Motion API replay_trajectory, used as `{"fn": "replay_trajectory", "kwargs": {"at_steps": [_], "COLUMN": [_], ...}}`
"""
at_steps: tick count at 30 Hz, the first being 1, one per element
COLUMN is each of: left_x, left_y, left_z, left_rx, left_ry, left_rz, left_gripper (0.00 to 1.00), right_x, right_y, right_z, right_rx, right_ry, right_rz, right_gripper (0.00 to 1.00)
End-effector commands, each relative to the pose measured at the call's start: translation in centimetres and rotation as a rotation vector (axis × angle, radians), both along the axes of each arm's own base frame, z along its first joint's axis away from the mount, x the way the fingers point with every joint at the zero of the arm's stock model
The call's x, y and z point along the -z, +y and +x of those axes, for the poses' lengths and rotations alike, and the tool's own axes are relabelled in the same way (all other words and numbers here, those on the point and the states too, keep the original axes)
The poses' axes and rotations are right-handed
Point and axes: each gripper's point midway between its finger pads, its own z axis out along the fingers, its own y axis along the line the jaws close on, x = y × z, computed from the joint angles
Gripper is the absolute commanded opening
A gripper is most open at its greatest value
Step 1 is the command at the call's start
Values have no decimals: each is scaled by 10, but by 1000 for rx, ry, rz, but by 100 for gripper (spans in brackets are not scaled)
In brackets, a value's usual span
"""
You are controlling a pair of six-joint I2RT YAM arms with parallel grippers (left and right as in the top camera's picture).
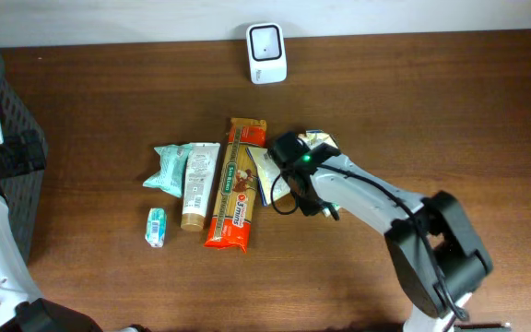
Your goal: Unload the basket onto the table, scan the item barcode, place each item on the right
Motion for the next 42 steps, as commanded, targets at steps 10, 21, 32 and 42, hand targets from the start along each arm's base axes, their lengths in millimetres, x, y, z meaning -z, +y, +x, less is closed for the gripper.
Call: {"fn": "replay_trajectory", "kwargs": {"at_steps": [10,21,32,42], "left_x": [0,0,0,0], "left_y": [0,0,0,0], "left_z": [2,2,2,2], "left_rx": [2,3,3,3], "left_ry": [-6,-6,-6,-6], "left_rz": [-8,-8,-8,-8], "left_gripper": [99,99,99,99], "right_x": [32,-81,-5,17], "right_y": [-21,92,59,-20], "right_z": [-7,-40,-58,-31], "right_rx": [7,13,206,408], "right_ry": [54,313,511,385], "right_rz": [-142,819,1016,814], "right_gripper": [4,4,4,51]}}
